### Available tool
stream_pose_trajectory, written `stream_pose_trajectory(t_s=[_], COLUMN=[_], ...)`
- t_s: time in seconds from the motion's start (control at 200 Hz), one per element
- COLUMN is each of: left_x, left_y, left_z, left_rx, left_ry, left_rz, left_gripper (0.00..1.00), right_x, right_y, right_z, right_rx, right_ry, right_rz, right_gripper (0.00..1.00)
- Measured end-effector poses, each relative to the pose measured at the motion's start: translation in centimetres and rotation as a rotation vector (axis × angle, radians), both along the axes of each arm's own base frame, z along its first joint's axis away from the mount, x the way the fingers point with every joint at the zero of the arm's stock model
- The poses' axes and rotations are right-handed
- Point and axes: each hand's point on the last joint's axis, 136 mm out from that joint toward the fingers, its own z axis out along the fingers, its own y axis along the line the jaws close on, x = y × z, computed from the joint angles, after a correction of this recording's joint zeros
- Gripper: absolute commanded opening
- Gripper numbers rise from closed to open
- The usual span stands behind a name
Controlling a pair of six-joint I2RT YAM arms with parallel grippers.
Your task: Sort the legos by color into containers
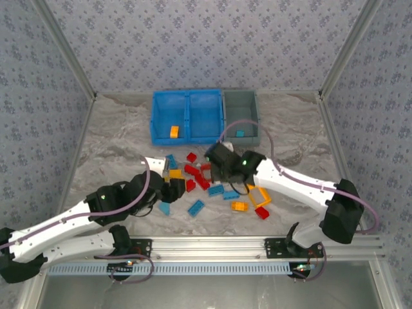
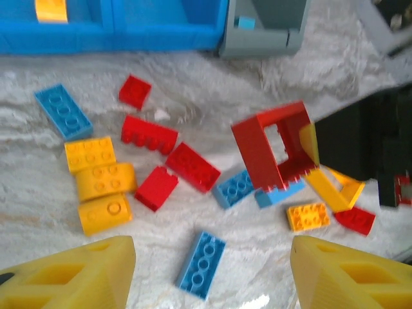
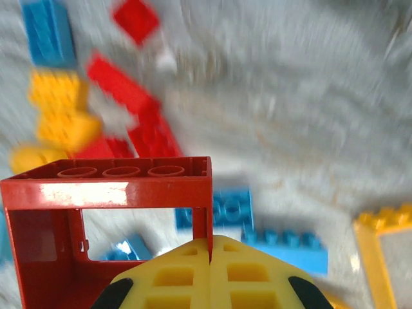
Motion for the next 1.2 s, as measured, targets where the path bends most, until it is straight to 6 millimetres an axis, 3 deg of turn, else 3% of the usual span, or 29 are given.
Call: stream_pose_trajectory(t_s=[0.07, 0.17, 0.325, 0.48, 0.725, 0.894, 1.014, 1.199], left_x=[0.6, 1.3, 2.2, 2.5, 2.8, 3.0, 3.0, 3.0], left_y=[0.1, 0.3, -0.3, -0.7, -1.2, -1.9, -2.2, -2.1], left_z=[1.3, 2.7, 3.3, 2.6, 2.4, 2.4, 2.1, 2.0], left_rx=[-0.014, -0.027, -0.015, 0.013, 0.027, 0.026, 0.031, 0.04], left_ry=[-0.04, -0.086, -0.113, -0.108, -0.104, -0.101, -0.095, -0.088], left_rz=[0.024, 0.055, 0.08, 0.083, 0.084, 0.081, 0.075, 0.078], left_gripper=[0.65, 0.66, 0.65, 0.66, 0.66, 0.66, 0.66, 0.67], right_x=[3.6, 8.7, 16.0, 20.6, 23.6, 23.6, 23.5, 23.6], right_y=[0.4, 0.9, 1.6, 2.2, 3.1, 3.2, 3.1, 3.3], right_z=[1.7, 2.1, 0.6, -1.8, -6.4, -8.7, -9.4, -8.8], right_rx=[0.011, 0.002, -0.026, -0.05, -0.087, -0.115, -0.117, -0.113], right_ry=[-0.046, -0.073, -0.083, -0.078, -0.036, 0.001, 0.019, 0.015], right_rz=[-0.048, -0.101, -0.157, -0.181, -0.152, -0.139, -0.136, -0.118], right_gripper=[0.0, 0.0, 0.0, 0.0, 0.0, 0.0, 0.19, 0.31])
